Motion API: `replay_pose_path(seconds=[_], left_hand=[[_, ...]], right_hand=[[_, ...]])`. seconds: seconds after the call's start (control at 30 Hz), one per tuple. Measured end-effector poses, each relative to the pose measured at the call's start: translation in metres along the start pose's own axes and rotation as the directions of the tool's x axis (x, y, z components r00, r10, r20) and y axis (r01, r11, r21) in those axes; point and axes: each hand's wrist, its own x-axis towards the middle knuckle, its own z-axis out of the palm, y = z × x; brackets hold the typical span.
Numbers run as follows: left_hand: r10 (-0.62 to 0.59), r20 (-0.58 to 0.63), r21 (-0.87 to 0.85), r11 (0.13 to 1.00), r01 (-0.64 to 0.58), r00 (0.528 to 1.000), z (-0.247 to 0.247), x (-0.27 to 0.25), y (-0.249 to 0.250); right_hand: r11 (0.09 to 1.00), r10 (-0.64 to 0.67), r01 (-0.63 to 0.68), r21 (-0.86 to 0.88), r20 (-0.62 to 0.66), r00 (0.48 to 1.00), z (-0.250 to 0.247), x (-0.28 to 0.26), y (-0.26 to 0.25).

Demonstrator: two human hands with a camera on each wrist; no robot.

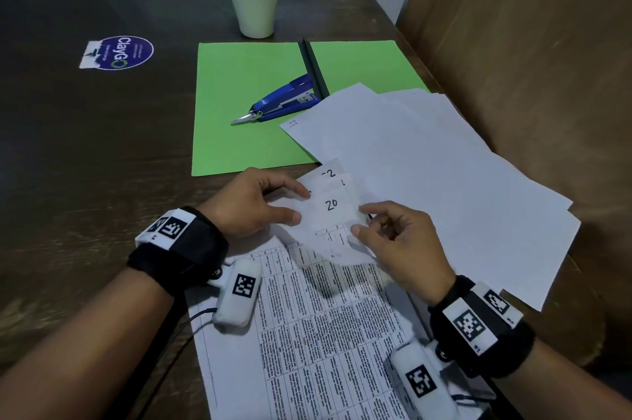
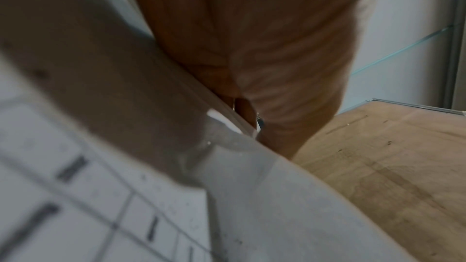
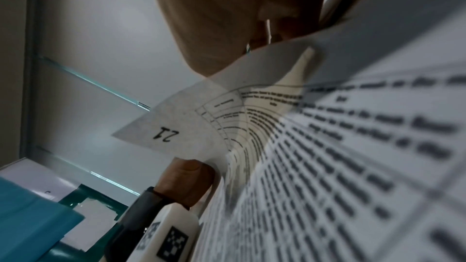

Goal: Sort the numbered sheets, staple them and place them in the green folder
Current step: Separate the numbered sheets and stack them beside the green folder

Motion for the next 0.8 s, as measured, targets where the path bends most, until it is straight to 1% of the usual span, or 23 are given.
replay_pose_path(seconds=[0.1, 0.23, 0.33, 0.4, 0.47, 0.53, 0.6, 0.67, 0.7, 0.8], left_hand=[[-0.012, 0.014, -0.002, 1.0, 0.012, 1.0, -0.0017, 0.0002, 0.0], [-0.015, 0.003, 0.011, 1.0, 0.015, 1.0, -0.0018, 0.0009, -0.0015], [0.008, 0.045, 0.009, 1.0, -0.009, 0.999, -0.0023, 0.0011, -0.001], [0.018, 0.069, 0.0, 1.0, -0.018, 0.997, -0.0031, 0.0002, 0.0003], [-0.01, 0.061, 0.0, 1.0, 0.01, 0.998, -0.0027, 0.0009, 0.0], [-0.052, 0.037, -0.061, 0.997, 0.054, 0.998, -0.002, 0.0003, -0.0001], [-0.04, 0.039, -0.087, 0.995, 0.043, 0.998, -0.0006, 0.0004, 0.0], [-0.007, 0.049, 0.041, 0.999, 0.005, 0.999, -0.0026, 0.0012, -0.002], [0.009, 0.063, 0.078, 0.997, -0.014, 0.998, -0.0038, 0.0014, -0.0037], [0.014, 0.074, 0.057, 0.998, -0.019, 0.997, -0.0049, 0.0015, -0.0035]], right_hand=[[0.999, -0.016, 0.017, -0.043, 0.015, 1.0, 0.0009, -0.001, -0.0001], [0.997, -0.04, 0.039, -0.06, -0.007, 0.999, 0.001, 0.0001, 0.0018], [0.992, -0.087, 0.087, -0.091, 0.001, 0.996, 0.0002, 0.0005, 0.0019], [0.99, -0.118, 0.119, -0.075, 0.01, 0.993, 0.0018, 0.0001, 0.002], [0.989, -0.142, 0.143, -0.043, 0.028, 0.989, 0.0033, -0.0011, 0.0017], [0.986, -0.168, 0.169, -0.008, 0.048, 0.985, 0.0038, -0.0028, 0.0003], [0.983, -0.186, 0.186, 0.005, 0.058, 0.981, 0.0036, -0.0047, -0.0023], [0.986, -0.164, 0.164, -0.001, 0.065, 0.984, 0.0028, -0.0047, -0.0031], [0.989, -0.15, 0.15, 0.005, 0.072, 0.986, 0.0026, -0.0041, -0.0024], [0.995, -0.096, 0.094, 0.022, 0.092, 0.991, 0.0024, -0.0024, 0.0043]])
